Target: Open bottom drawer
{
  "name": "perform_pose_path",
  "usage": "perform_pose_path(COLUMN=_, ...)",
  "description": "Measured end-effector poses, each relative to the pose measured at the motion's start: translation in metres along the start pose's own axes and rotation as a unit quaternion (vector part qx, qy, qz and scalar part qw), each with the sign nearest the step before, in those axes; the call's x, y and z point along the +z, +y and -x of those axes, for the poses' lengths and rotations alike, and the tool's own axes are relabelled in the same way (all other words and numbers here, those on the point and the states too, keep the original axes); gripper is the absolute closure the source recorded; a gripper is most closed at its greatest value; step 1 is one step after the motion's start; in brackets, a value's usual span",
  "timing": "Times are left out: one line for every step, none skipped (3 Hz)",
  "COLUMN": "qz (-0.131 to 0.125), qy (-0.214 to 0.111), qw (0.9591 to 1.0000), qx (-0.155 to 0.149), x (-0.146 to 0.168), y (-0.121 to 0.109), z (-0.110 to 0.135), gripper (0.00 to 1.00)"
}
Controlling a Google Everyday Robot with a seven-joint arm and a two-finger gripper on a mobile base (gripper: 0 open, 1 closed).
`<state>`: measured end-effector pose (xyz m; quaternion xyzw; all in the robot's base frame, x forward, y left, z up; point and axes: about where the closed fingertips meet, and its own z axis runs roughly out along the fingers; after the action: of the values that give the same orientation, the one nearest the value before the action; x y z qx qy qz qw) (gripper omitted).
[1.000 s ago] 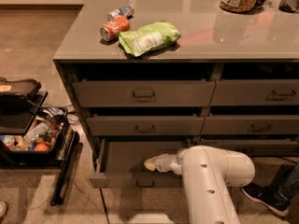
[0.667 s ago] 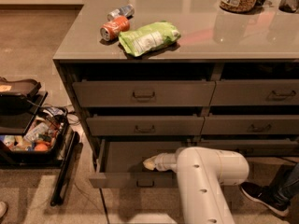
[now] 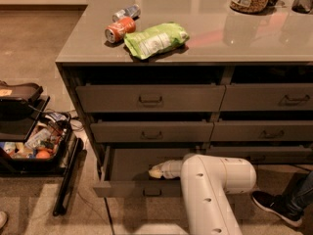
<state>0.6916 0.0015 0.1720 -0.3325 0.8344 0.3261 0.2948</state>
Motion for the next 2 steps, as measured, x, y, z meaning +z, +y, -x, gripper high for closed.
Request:
perform_pose_path(qz=-0.003, qy=0.001, qw=1.0000, qx=-0.007, x=-0.0039, y=0.0031, z=-0.0047, gripper=0.84)
perform_pose_path(qz=-0.006, qy=-0.004, qw=0.9999, qx=-0.016, x=-0.0119, y=0.0091, z=-0.0080, gripper=1.00)
